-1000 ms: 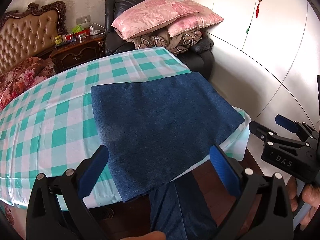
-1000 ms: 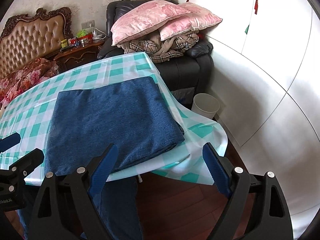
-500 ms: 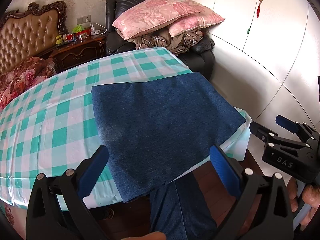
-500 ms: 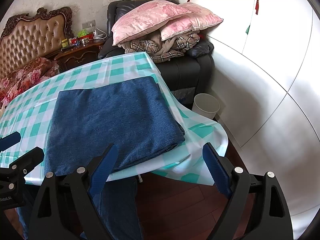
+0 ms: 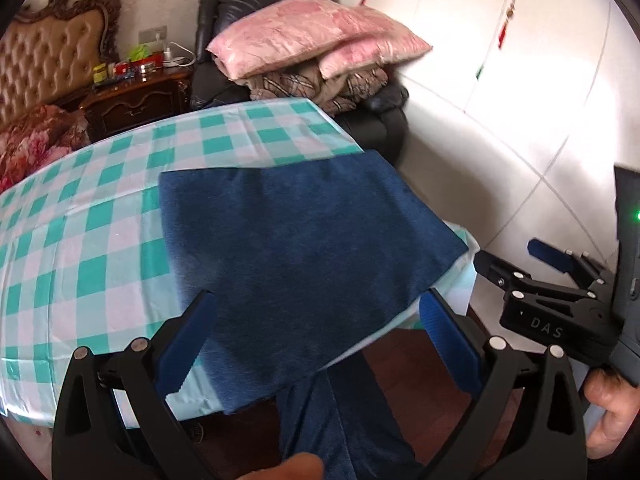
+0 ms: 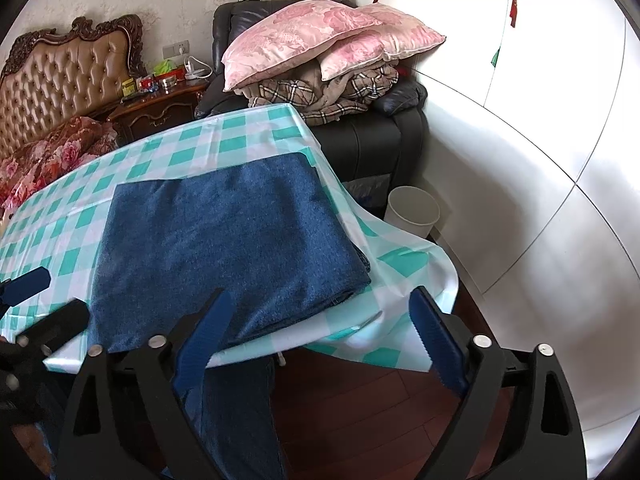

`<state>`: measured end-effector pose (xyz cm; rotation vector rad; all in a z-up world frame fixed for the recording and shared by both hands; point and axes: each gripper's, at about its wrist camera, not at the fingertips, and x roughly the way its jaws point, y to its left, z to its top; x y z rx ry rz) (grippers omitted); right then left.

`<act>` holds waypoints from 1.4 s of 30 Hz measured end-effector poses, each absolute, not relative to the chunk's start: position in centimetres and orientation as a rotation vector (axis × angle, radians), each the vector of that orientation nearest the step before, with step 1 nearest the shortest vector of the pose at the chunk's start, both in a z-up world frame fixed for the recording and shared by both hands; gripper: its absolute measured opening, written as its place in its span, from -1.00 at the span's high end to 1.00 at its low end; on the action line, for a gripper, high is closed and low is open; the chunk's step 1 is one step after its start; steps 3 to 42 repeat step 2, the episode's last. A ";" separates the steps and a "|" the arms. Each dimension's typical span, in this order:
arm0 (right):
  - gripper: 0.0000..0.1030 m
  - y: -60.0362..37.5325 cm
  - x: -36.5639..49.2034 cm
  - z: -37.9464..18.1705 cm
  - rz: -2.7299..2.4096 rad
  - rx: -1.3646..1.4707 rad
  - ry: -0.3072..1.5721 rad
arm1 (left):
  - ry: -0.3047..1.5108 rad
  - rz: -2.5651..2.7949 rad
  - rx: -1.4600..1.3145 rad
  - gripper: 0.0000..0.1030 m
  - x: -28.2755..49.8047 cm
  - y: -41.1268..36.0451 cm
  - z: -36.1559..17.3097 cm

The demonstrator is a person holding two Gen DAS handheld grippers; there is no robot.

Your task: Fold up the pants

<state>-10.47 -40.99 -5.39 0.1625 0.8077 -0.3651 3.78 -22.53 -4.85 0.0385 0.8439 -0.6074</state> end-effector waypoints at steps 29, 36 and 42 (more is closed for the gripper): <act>-0.70 -41.5 -10.2 -5.8 -0.359 0.208 0.778 | 0.806 -0.537 0.018 -0.96 4.2 -19.7 -4.7; -0.70 -41.5 -10.2 -5.8 -0.359 0.208 0.778 | 0.806 -0.537 0.018 -0.96 4.2 -19.7 -4.7; -0.70 -41.5 -10.2 -5.8 -0.359 0.208 0.778 | 0.806 -0.537 0.018 -0.96 4.2 -19.7 -4.7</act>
